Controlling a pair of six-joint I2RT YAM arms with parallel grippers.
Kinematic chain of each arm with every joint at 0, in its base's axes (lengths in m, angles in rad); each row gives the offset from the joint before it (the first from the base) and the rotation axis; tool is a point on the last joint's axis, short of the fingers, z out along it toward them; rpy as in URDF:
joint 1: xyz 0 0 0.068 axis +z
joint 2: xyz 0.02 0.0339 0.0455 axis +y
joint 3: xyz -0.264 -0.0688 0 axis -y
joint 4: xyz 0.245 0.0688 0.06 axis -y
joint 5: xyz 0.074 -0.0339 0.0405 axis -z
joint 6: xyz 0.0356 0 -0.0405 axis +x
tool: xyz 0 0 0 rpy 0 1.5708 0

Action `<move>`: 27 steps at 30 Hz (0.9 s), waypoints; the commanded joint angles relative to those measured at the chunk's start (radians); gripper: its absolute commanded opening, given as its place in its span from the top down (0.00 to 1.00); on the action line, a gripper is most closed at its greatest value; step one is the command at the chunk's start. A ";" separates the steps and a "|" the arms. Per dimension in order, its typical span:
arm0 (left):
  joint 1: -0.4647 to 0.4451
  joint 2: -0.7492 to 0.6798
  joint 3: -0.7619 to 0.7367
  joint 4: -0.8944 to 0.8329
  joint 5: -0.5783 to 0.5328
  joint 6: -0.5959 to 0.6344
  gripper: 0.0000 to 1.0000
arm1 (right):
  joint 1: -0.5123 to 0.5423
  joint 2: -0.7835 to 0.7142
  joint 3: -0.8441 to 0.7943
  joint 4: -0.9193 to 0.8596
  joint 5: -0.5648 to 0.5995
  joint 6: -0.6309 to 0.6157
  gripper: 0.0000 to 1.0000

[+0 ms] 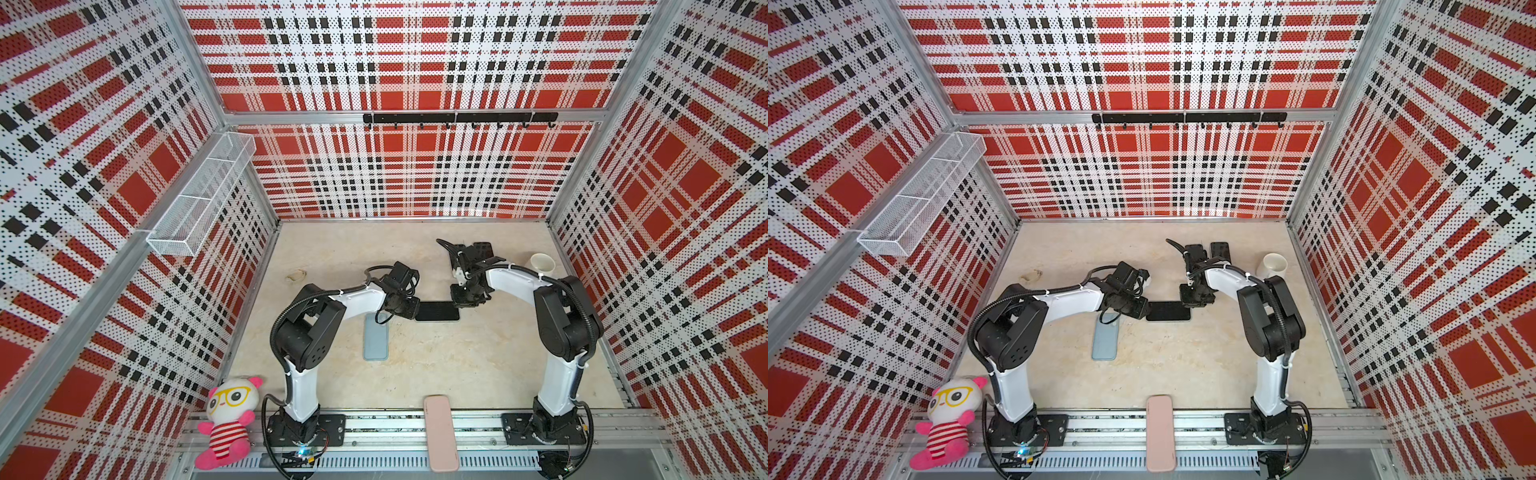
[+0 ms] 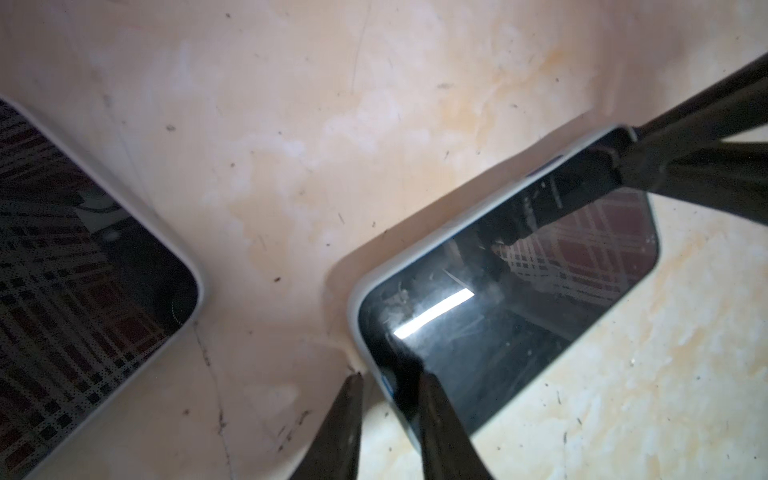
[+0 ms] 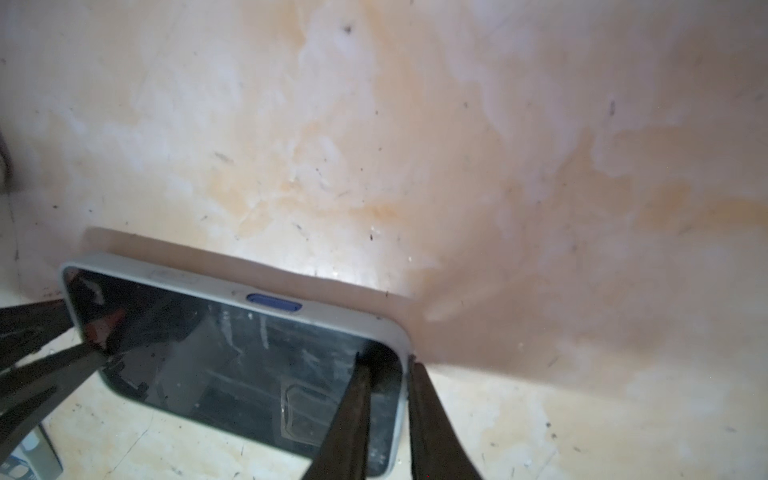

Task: Put the phone into the phone case
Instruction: 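Push along the phone's long edge into the case with the right gripper, then grasp the cased black phone with the right gripper while left gripper withdraws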

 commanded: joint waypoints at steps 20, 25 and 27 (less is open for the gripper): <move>0.117 -0.353 -0.044 0.043 -0.153 0.058 0.13 | 0.020 -0.253 -0.060 -0.026 -0.102 -0.975 0.00; 0.160 -0.434 -0.023 0.041 -0.201 0.066 0.02 | 0.029 -0.134 0.025 -0.162 -0.108 -1.189 0.00; 0.170 -0.448 -0.016 0.029 -0.241 0.079 0.02 | 0.050 -0.062 0.081 -0.226 -0.072 -1.226 0.00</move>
